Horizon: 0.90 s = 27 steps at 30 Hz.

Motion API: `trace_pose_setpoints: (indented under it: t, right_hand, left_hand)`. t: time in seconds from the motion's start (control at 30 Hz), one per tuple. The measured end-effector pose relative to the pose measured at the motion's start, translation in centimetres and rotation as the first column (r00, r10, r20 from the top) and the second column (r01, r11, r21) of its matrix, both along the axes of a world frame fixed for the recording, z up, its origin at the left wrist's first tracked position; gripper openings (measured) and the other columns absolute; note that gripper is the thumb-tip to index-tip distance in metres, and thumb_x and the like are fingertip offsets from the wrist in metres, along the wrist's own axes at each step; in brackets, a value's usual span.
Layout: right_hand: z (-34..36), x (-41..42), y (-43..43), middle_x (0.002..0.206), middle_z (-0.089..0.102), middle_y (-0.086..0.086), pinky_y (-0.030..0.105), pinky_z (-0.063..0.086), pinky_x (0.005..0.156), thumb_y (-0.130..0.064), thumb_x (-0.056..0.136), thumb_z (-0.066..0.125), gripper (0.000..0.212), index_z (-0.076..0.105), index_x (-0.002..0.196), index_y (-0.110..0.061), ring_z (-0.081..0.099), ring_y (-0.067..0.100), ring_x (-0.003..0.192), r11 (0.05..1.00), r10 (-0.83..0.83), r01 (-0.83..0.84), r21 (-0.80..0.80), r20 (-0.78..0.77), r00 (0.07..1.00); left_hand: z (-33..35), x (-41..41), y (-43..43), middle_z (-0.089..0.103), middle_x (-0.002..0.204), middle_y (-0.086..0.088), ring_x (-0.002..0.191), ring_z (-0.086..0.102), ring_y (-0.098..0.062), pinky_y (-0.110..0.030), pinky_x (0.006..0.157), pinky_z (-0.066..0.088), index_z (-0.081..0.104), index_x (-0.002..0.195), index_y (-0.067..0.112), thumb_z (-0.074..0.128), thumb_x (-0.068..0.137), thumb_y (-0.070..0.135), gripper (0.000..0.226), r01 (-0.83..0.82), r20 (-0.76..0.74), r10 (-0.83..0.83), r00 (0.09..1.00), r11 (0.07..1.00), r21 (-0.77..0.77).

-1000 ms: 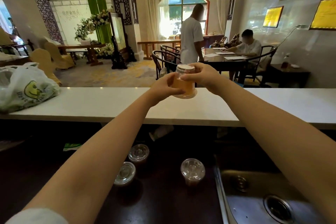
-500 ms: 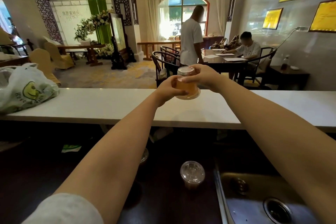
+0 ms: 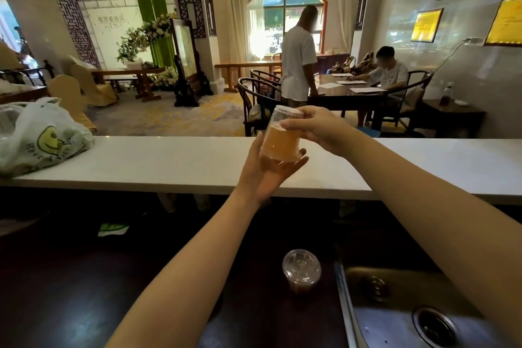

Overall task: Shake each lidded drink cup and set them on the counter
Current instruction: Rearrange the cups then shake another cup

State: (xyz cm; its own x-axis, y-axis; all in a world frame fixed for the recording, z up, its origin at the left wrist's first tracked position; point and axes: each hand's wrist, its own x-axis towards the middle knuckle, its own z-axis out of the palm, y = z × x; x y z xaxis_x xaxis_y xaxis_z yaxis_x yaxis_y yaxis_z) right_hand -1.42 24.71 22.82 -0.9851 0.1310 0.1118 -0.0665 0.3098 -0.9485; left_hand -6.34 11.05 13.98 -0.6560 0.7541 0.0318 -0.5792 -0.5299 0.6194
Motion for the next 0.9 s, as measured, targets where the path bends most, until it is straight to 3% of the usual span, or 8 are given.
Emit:
trace_pose_setpoints:
  t: [0.1, 0.27, 0.33, 0.4, 0.47, 0.6, 0.73, 0.9]
  right_hand:
    - [0.3, 0.3, -0.3, 0.12, 0.051, 0.003, 0.025, 0.046, 0.082, -0.031, 0.081, 0.07, 0.061, 0.04, 0.131, -0.014, 0.049, 0.021, 0.112, 0.958, 0.045, -0.06, 0.281, 0.057, 0.997]
    - [3.9, 1.0, -0.3, 0.155, 0.022, 0.002, 0.032, 0.028, 0.106, -0.032, 0.08, 0.071, 0.087, 0.017, 0.148, -0.022, 0.024, 0.021, 0.14, 0.628, 0.219, -0.113, 0.77, -0.035, 0.975]
    - [4.7, 0.8, -1.1, 0.154, 0.025, 0.0, 0.036, 0.023, 0.111, -0.031, 0.081, 0.071, 0.085, 0.019, 0.148, -0.023, 0.021, 0.021, 0.141, 0.419, 0.255, -0.194, 0.887, 0.09, 0.963]
    - [4.6, 0.3, -1.9, 0.144, 0.039, 0.004, 0.036, 0.032, 0.106, -0.028, 0.08, 0.072, 0.076, 0.031, 0.143, -0.021, 0.033, 0.024, 0.135, 0.245, 0.215, -0.307, 0.92, 0.258, 0.942]
    - [4.0, -0.2, -2.3, 0.129, 0.051, 0.006, 0.029, 0.042, 0.092, -0.025, 0.08, 0.072, 0.065, 0.041, 0.136, -0.017, 0.048, 0.02, 0.117, 0.193, 0.156, -0.393, 0.899, 0.367, 0.917]
    - [3.0, -0.5, -2.4, 0.122, 0.054, 0.008, 0.02, 0.042, 0.077, -0.023, 0.08, 0.072, 0.058, 0.045, 0.13, -0.013, 0.049, 0.014, 0.1, 0.29, 0.166, -0.327, 0.9, 0.29, 0.943]
    - [1.6, -0.1, -2.0, 0.121, 0.053, 0.005, 0.015, 0.04, 0.07, -0.026, 0.08, 0.072, 0.062, 0.042, 0.132, -0.014, 0.048, 0.013, 0.098, 0.505, 0.189, -0.218, 0.835, 0.14, 0.972]
    - [-2.2, 0.5, -2.0, 0.127, 0.05, 0.005, 0.017, 0.043, 0.075, -0.028, 0.077, 0.074, 0.069, 0.038, 0.135, -0.016, 0.049, 0.013, 0.102, 0.769, 0.148, -0.127, 0.627, 0.02, 0.989]
  left_hand:
    - [0.5, 0.2, -0.2, 0.047, 0.119, -0.017, 0.101, 0.053, -0.032, -0.042, 0.083, 0.053, 0.036, 0.142, 0.015, 0.061, 0.081, 0.039, 0.069, -0.039, -0.025, 0.038, 0.999, 0.998, -0.047]
    - [0.5, -0.7, -1.7, 0.045, 0.121, -0.017, 0.095, 0.053, -0.029, -0.038, 0.071, 0.052, 0.041, 0.135, 0.017, 0.061, 0.082, 0.036, 0.06, -0.098, -0.124, 0.069, 0.99, 0.964, -0.248]
    - [0.8, -0.9, -2.1, 0.046, 0.123, -0.018, 0.097, 0.053, -0.029, -0.038, 0.072, 0.053, 0.041, 0.136, 0.017, 0.061, 0.082, 0.036, 0.061, -0.121, -0.173, 0.07, 0.983, 0.944, -0.307]
    - [1.5, -0.8, -2.5, 0.045, 0.126, -0.018, 0.102, 0.052, -0.029, -0.037, 0.07, 0.054, 0.039, 0.137, 0.018, 0.065, 0.077, 0.037, 0.068, -0.145, -0.263, 0.046, 0.964, 0.917, -0.371]
    - [2.2, -0.7, -2.8, 0.043, 0.129, -0.016, 0.107, 0.051, -0.029, -0.036, 0.069, 0.055, 0.036, 0.137, 0.021, 0.066, 0.078, 0.037, 0.068, -0.189, -0.38, 0.001, 0.925, 0.868, -0.458]
    - [3.2, -0.9, -4.3, 0.045, 0.128, -0.013, 0.109, 0.053, -0.028, -0.036, 0.077, 0.056, 0.035, 0.137, 0.022, 0.057, 0.088, 0.037, 0.056, -0.252, -0.488, -0.051, 0.871, 0.807, -0.534]
    - [4.7, -1.7, -5.8, 0.052, 0.127, -0.016, 0.106, 0.058, -0.029, -0.039, 0.079, 0.055, 0.044, 0.135, 0.017, 0.057, 0.086, 0.045, 0.057, -0.217, -0.414, -0.035, 0.91, 0.81, -0.545]
    - [7.8, -2.1, -5.8, 0.055, 0.116, -0.014, 0.098, 0.057, -0.026, -0.033, 0.076, 0.051, 0.052, 0.114, 0.022, 0.056, 0.087, 0.043, 0.034, -0.242, -0.472, -0.23, 0.851, 0.626, -0.741]
